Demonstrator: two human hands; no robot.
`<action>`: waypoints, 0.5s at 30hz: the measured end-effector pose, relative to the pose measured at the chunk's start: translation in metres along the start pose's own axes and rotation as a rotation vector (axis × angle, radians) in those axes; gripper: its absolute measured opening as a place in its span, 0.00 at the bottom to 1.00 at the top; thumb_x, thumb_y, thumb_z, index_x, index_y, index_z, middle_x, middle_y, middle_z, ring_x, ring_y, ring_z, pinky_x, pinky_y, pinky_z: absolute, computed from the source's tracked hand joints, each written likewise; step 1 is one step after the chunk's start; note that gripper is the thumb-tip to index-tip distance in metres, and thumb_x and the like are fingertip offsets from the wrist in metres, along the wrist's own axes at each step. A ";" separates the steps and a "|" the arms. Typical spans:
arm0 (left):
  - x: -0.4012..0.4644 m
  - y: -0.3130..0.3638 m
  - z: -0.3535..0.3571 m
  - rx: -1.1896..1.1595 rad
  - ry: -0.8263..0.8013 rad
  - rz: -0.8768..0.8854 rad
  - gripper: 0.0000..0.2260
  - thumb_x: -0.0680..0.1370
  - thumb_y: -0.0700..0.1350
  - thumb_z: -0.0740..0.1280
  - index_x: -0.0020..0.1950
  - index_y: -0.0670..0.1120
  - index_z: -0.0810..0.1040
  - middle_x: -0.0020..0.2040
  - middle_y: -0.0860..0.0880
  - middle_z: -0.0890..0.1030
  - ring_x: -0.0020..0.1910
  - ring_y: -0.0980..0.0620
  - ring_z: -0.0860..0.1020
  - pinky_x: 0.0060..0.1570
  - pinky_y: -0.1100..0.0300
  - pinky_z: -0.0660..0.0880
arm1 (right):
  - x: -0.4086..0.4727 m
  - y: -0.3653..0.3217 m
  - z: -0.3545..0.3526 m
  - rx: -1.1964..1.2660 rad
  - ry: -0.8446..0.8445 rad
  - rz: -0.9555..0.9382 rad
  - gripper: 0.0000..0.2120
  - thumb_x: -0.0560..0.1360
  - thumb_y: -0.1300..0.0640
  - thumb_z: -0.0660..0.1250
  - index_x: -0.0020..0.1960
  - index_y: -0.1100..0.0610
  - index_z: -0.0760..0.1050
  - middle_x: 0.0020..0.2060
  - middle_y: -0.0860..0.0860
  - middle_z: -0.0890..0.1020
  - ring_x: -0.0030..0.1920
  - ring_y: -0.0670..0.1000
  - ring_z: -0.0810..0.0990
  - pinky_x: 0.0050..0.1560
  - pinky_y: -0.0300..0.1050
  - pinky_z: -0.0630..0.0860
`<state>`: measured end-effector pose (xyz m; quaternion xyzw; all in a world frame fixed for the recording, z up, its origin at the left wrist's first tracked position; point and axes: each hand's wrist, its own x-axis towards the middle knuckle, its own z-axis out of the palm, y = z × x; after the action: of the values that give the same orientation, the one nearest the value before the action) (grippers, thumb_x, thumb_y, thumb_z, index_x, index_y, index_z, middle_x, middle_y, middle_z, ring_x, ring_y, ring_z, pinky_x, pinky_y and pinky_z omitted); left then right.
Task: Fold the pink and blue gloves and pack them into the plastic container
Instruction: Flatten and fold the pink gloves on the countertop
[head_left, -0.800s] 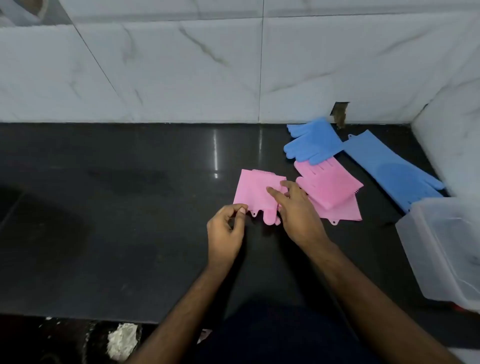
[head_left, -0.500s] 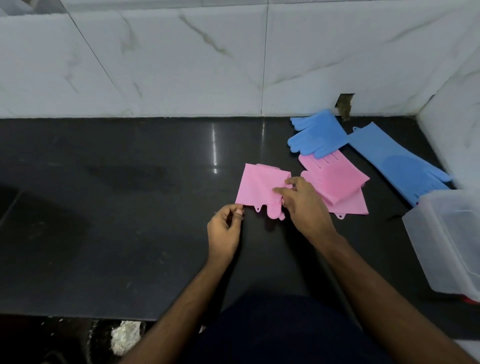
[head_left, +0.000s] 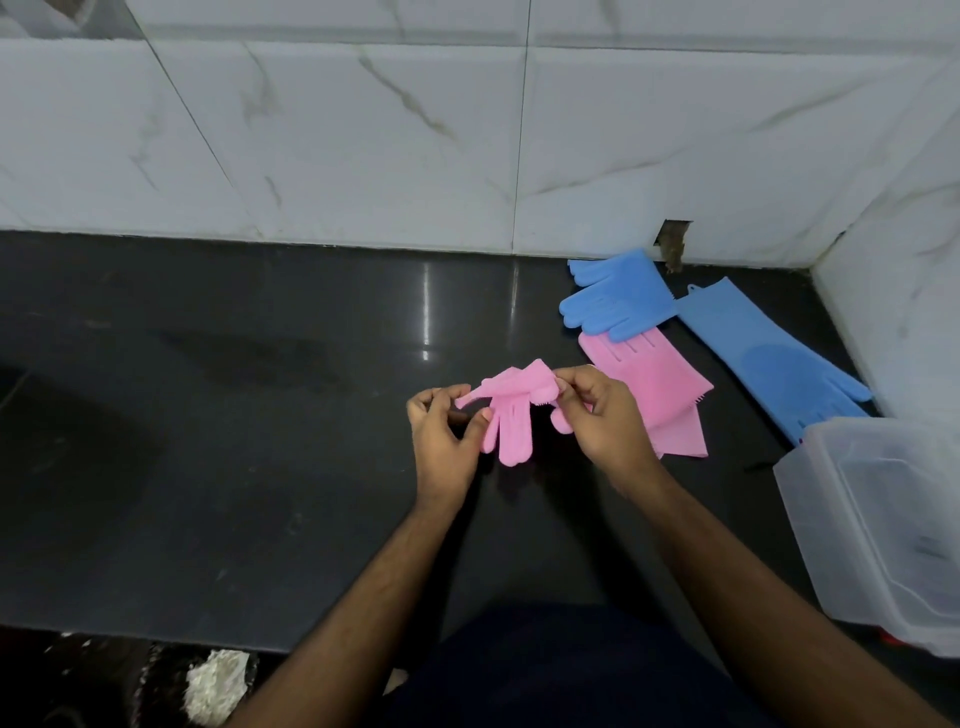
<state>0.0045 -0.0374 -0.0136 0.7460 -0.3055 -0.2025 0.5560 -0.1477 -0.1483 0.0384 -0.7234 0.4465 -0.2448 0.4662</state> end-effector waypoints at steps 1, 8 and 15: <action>0.000 0.002 0.002 -0.014 -0.022 0.007 0.12 0.77 0.40 0.75 0.60 0.47 0.82 0.62 0.47 0.71 0.47 0.60 0.78 0.50 0.66 0.78 | -0.002 -0.003 -0.002 0.075 -0.015 0.017 0.09 0.82 0.52 0.67 0.60 0.50 0.82 0.53 0.44 0.85 0.56 0.47 0.83 0.59 0.48 0.81; 0.005 0.039 0.003 -0.240 -0.030 0.003 0.09 0.84 0.45 0.67 0.47 0.42 0.81 0.46 0.49 0.83 0.45 0.52 0.82 0.45 0.57 0.79 | -0.006 -0.014 -0.006 0.347 0.001 0.032 0.07 0.83 0.49 0.64 0.55 0.44 0.82 0.51 0.41 0.86 0.55 0.43 0.84 0.53 0.45 0.83; 0.012 0.071 0.005 -0.267 -0.014 -0.062 0.14 0.84 0.47 0.65 0.40 0.46 0.72 0.37 0.50 0.74 0.37 0.53 0.72 0.37 0.54 0.71 | 0.001 -0.015 -0.003 0.460 0.061 0.227 0.10 0.83 0.49 0.63 0.50 0.45 0.83 0.46 0.44 0.87 0.52 0.52 0.86 0.45 0.46 0.85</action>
<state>-0.0063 -0.0632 0.0528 0.6731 -0.2565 -0.2638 0.6415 -0.1434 -0.1483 0.0533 -0.5361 0.4712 -0.3077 0.6292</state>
